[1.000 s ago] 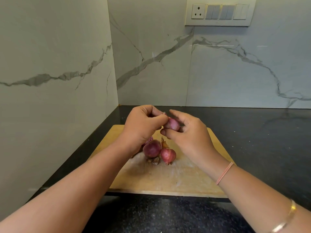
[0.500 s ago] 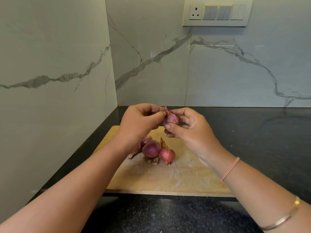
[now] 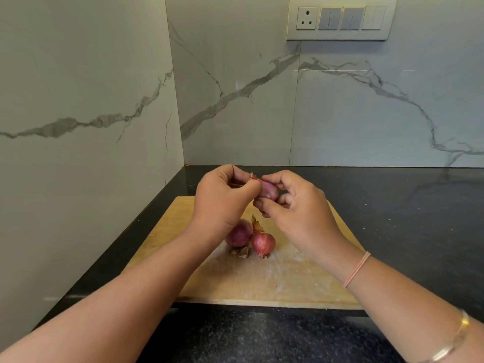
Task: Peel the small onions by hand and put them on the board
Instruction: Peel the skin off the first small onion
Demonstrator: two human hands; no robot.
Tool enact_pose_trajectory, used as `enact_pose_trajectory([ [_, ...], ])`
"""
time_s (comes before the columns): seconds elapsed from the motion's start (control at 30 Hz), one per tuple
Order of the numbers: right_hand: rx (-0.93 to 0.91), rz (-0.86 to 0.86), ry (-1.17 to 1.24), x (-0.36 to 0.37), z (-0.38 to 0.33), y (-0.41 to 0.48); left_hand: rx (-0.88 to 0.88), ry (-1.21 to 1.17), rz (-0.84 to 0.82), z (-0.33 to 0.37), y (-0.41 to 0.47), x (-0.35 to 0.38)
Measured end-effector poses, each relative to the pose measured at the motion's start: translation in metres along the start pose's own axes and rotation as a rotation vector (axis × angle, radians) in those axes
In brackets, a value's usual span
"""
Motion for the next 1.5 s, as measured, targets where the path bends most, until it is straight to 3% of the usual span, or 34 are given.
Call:
enact_pose_trajectory([
  [0.13, 0.003, -0.031, 0.036, 0.002, 0.001, 0.002, 0.024, 0.005, 0.041, -0.002, 0.000, -0.003],
  [0.33, 0.077, -0.119, 0.174, 0.003, 0.006, 0.004, 0.039, -0.007, -0.075, -0.004, 0.001, 0.000],
  [0.67, 0.168, -0.147, 0.314, 0.002, 0.015, 0.004, 0.034, -0.076, -0.114, 0.003, 0.003, 0.001],
  [1.0, 0.067, -0.115, 0.215, 0.003, 0.006, 0.003, -0.226, -0.438, -0.147, -0.005, 0.000, 0.007],
  [1.3, 0.065, -0.152, 0.318, 0.003, 0.004, 0.007, -0.401, -0.632, -0.109, -0.014, 0.001, 0.010],
  [1.4, 0.087, -0.167, 0.373, 0.005, 0.006, 0.006, -0.386, -0.571, -0.115, -0.015, 0.002, 0.008],
  [1.5, 0.137, -0.154, 0.418, 0.006, 0.012, 0.004, -0.233, -0.320, -0.107, -0.010, 0.004, 0.002],
])
Point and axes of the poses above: each hand's wrist, its own y-axis towards the middle knuckle, its own x-axis out of the palm, z = x × y, the point moved 7 cm from there along y, towards the middle knuckle, and after that the axes turned 12 degrees about -y, right-handed, at the moved point
